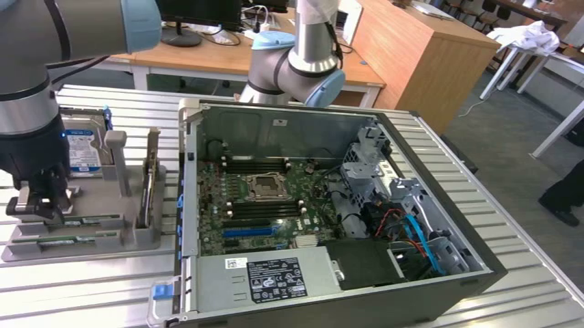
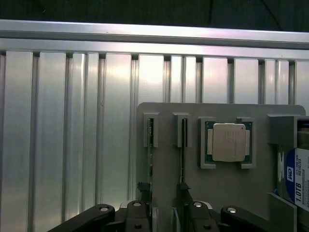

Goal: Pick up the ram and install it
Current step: 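Pick up the ram and move it above insertion slot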

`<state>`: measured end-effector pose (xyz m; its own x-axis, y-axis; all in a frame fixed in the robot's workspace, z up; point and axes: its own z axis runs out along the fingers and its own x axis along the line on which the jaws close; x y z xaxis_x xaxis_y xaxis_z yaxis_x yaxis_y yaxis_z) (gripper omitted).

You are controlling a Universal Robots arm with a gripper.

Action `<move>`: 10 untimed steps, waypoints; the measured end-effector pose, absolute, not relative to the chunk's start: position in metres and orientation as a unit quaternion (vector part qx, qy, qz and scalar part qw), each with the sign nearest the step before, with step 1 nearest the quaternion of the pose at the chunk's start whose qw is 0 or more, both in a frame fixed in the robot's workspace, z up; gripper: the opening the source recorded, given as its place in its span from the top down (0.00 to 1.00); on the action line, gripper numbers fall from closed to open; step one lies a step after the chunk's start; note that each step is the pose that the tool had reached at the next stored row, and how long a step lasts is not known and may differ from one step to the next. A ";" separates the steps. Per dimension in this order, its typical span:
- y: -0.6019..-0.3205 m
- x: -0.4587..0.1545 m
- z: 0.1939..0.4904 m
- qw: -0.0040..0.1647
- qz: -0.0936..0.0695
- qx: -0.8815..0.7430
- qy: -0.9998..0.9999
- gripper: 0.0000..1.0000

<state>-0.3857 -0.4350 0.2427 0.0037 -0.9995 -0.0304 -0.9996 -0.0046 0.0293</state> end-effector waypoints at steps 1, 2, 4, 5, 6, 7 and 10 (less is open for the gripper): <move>-0.435 -0.386 0.242 0.000 0.021 -0.708 0.705 0.64; -0.435 -0.386 0.241 0.000 0.021 -0.708 0.706 0.64; -0.435 -0.386 0.239 0.000 0.021 -0.708 0.705 0.64; -0.435 -0.386 0.238 0.000 0.021 -0.708 0.705 0.64; -0.435 -0.386 0.237 0.000 0.021 -0.708 0.705 0.64; -0.435 -0.386 0.237 0.000 0.021 -0.708 0.705 0.64; -0.435 -0.386 0.237 0.000 0.021 -0.708 0.705 0.64</move>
<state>-0.3857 -0.4350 0.2373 0.0037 -0.9995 -0.0303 -0.9996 -0.0045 0.0294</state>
